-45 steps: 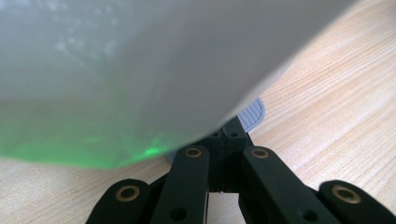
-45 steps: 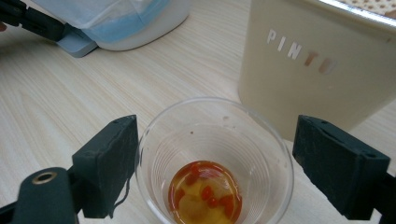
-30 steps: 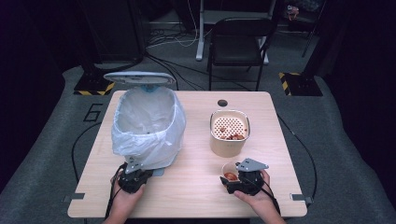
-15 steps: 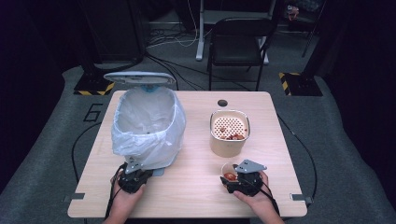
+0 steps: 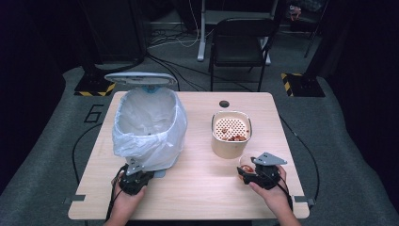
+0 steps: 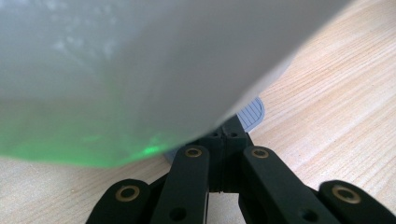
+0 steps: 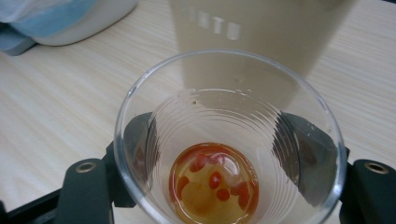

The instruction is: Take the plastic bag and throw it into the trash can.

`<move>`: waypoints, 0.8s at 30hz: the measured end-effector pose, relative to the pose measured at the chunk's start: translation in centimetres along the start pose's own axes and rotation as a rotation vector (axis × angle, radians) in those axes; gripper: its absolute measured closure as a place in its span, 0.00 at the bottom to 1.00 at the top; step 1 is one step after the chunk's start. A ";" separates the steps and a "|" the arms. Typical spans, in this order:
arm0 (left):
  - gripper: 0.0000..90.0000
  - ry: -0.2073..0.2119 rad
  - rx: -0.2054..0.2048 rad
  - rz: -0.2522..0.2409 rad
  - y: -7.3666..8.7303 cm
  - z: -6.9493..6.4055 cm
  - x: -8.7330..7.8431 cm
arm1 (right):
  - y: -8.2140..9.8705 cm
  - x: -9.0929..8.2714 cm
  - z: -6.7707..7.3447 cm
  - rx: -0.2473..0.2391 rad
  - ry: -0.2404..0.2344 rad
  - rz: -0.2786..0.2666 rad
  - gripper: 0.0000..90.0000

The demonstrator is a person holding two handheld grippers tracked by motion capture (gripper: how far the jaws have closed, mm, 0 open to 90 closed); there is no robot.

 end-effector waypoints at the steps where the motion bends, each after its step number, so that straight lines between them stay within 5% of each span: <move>1: 1.00 0.000 0.000 0.000 0.0 0.0 0.0 | 0.0 -0.2 -0.6 0.001 0.010 -0.002 0.33; 12: 1.00 0.000 0.000 0.000 0.0 0.0 0.0 | 0.6 -1.0 -4.4 0.067 0.102 -0.002 0.33; 24: 1.00 0.001 0.000 0.000 0.0 0.0 0.0 | 0.6 -1.1 -6.4 0.109 0.139 0.003 0.32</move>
Point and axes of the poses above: each handheld gripper's, and its own axes: x roughly forward along the jaws, y roughly out of its underside, z roughly to its left, the point moved 8 cm from there along x, roughly forward along the jaws, and after that the axes turned 14 degrees about -y, right-handed, at the moved point
